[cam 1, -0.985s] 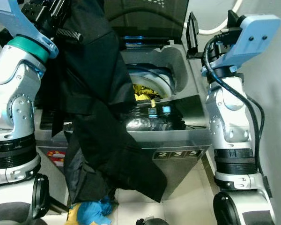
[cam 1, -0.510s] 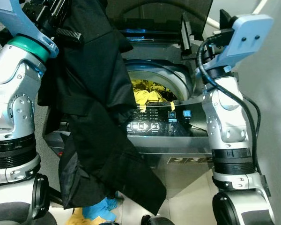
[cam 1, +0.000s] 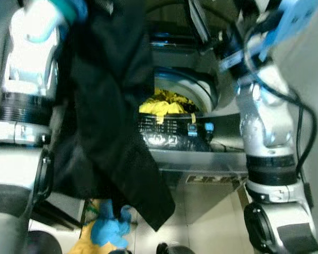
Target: Clothes washing
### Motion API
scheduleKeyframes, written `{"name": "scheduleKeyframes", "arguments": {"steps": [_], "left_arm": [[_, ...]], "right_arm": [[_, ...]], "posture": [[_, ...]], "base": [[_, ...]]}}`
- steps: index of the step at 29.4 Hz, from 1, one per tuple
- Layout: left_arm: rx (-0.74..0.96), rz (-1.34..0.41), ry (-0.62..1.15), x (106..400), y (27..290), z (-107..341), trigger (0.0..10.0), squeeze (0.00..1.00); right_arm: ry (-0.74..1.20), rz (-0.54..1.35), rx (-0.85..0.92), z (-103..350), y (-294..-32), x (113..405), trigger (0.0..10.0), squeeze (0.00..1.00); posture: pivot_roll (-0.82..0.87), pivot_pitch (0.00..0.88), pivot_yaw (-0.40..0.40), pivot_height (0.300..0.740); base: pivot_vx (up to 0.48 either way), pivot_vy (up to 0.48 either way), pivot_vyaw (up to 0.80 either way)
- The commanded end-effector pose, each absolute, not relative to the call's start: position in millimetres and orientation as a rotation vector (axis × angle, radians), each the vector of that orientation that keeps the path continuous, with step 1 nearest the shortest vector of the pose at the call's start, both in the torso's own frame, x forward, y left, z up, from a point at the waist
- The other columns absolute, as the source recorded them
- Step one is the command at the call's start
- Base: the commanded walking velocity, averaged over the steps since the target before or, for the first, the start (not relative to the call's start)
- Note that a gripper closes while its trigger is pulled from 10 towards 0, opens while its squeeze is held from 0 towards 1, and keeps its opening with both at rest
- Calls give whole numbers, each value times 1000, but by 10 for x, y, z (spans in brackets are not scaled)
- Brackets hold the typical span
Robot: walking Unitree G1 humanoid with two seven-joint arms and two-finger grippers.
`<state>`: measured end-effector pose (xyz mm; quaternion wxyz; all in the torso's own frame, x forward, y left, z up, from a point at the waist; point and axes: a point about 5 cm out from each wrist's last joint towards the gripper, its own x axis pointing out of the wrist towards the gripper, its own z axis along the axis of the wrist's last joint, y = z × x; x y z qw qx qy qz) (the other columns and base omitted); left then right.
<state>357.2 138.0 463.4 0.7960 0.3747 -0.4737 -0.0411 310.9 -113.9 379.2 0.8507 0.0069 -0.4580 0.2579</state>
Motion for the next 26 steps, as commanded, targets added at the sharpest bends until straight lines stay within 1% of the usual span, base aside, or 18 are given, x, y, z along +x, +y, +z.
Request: {"name": "scheduleKeyframes", "arguments": {"steps": [1,2,3,4,5,6,7,8,9,10,14,17,19,22,23,24,25,26], "left_arm": [[853,-24,-1108,3497,1359,4768,10000,0],[871,-11,-1103,3514,1344,4821,10000,0],[748,-95,-1002,3597,1347,4794,10000,0],[544,-297,-797,3769,1309,4594,10000,0],[387,-465,-673,3859,1244,4424,10000,0],[387,-465,-673,3859,1244,4424,10000,0],[276,-653,-541,3921,1158,4178,10000,0],[276,-653,-541,3921,1158,4178,10000,0],[262,-772,-411,3983,1094,3883,10000,0],[276,-826,-335,4011,1070,3702,10000,0],[241,-894,-235,4036,1068,3394,10000,0],[170,-912,-208,3998,1185,3280,10000,0],[170,-912,-208,3998,1185,3280,10000,0],[139,-919,-208,3788,1385,3214,10000,0],[139,-919,-208,3788,1385,3214,10000,0],[133,-949,-196,3689,1418,3176,10000,792],[133,-949,-196,3689,1418,3176,10000,792],[129,-996,-187,3491,1481,3105,10000,1000]], "right_arm": [[-986,535,32,3844,-1178,3082,10000,0],[-996,531,33,3864,-1194,3072,10000,0],[-994,529,30,3849,-1192,3065,10000,0],[-979,535,28,3800,-1175,3069,10000,0],[-968,540,26,3767,-1161,3071,10000,0],[-968,540,26,3767,-1161,3071,10000,0],[-951,542,20,3713,-1142,3076,10000,0],[-951,542,20,3713,-1142,3076,10000,0],[-926,549,13,3648,-1124,3084,10000,0],[-910,553,8,3608,-1115,3086,10000,0],[-871,562,7,3521,-1090,3098,10000,0],[-835,575,3,3430,-1040,3114,10000,0],[-835,575,3,3430,-1040,3114,10000,0],[-808,594,15,3354,-968,3111,10000,0],[-808,594,15,3354,-968,3111,10000,0],[-803,599,20,3340,-952,3109,10000,0],[-803,599,20,3340,-952,3109,10000,0],[-791,615,27,3313,-914,3107,10000,0]], "posture": [[44,59,60,740],[44,59,60,740],[40,65,65,740],[39,69,65,740],[38,71,66,740],[38,71,66,740],[35,77,67,740],[35,77,67,740],[37,84,65,740],[39,85,63,740],[49,94,56,740],[61,97,57,740],[61,97,57,740],[82,97,50,740],[82,97,50,740],[82,97,50,740],[82,97,50,740],[91,99,46,740]], "base": [[0,0,0],[0,0,0],[0,0,0],[0,0,0],[0,0,0],[0,0,0],[0,0,0],[0,0,0],[0,0,0],[0,0,0],[0,0,0],[0,0,0],[0,0,0],[0,0,0],[0,0,0],[0,0,0],[0,0,0],[0,0,0]]}}
